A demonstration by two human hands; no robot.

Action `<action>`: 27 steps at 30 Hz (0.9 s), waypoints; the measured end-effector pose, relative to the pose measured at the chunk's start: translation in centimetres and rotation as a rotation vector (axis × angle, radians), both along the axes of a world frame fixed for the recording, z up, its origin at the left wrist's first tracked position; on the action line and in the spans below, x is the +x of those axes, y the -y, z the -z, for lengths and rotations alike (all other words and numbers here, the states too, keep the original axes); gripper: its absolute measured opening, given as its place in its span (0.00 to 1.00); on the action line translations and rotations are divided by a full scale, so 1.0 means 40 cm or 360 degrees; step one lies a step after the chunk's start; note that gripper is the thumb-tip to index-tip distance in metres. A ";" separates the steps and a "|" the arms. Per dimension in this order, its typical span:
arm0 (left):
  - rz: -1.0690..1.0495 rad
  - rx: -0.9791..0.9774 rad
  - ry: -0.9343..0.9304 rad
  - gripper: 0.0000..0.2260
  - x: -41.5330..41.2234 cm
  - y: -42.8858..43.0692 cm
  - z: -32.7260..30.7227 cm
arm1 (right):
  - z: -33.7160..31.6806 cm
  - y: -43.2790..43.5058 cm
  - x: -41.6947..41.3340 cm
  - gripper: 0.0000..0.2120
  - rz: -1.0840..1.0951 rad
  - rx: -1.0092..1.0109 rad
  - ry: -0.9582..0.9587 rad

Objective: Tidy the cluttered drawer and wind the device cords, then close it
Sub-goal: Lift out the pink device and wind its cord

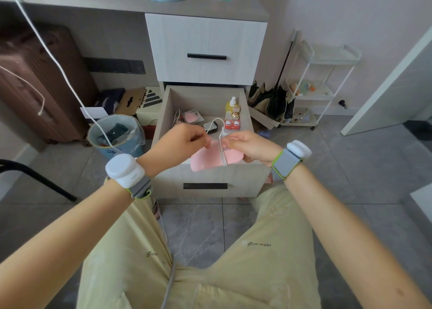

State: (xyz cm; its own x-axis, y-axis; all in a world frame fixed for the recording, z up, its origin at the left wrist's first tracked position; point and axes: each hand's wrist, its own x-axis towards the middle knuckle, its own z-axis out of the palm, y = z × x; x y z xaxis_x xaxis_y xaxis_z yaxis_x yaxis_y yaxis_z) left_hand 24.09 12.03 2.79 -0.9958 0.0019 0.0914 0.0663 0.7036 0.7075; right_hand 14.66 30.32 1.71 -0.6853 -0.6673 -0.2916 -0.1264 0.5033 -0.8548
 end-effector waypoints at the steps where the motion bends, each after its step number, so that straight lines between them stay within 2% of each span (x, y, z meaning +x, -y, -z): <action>1: -0.0005 -0.0061 -0.0012 0.10 0.003 -0.002 0.001 | 0.004 0.002 -0.002 0.12 0.0092 -0.0038 -0.0006; 5: 0.0017 0.0056 0.0089 0.10 0.011 -0.021 0.016 | 0.022 0.008 -0.012 0.15 0.0502 -0.0225 0.0048; 9: 0.0112 0.0080 0.0120 0.09 0.010 -0.042 0.047 | 0.047 0.028 -0.009 0.12 0.0778 -0.0591 0.0398; 11: 0.0110 0.0075 0.0087 0.10 0.008 -0.040 0.059 | 0.054 0.032 -0.004 0.09 0.0799 -0.0736 0.0562; 16: 0.0301 0.0251 0.0246 0.13 0.004 -0.025 0.063 | 0.060 0.016 0.001 0.14 0.0626 -0.1034 0.0993; 18: 0.0365 0.0335 0.0326 0.14 0.008 -0.022 0.065 | 0.060 0.009 0.000 0.13 0.0517 -0.1032 0.1030; 21: 0.0345 0.0503 0.0321 0.03 0.004 0.003 0.064 | 0.049 -0.003 0.006 0.11 0.0349 -0.0832 0.0909; 22: 0.0341 0.0539 0.0299 0.03 0.000 0.017 0.064 | 0.043 -0.007 0.009 0.11 0.0278 -0.0750 0.0854; 26: 0.0478 0.0179 0.0182 0.11 -0.013 0.049 0.063 | 0.025 -0.011 0.014 0.09 0.0009 -0.0517 0.0669; 27: 0.0530 0.0189 0.0137 0.12 -0.011 0.045 0.060 | 0.021 -0.009 0.015 0.09 -0.0056 -0.0475 0.0609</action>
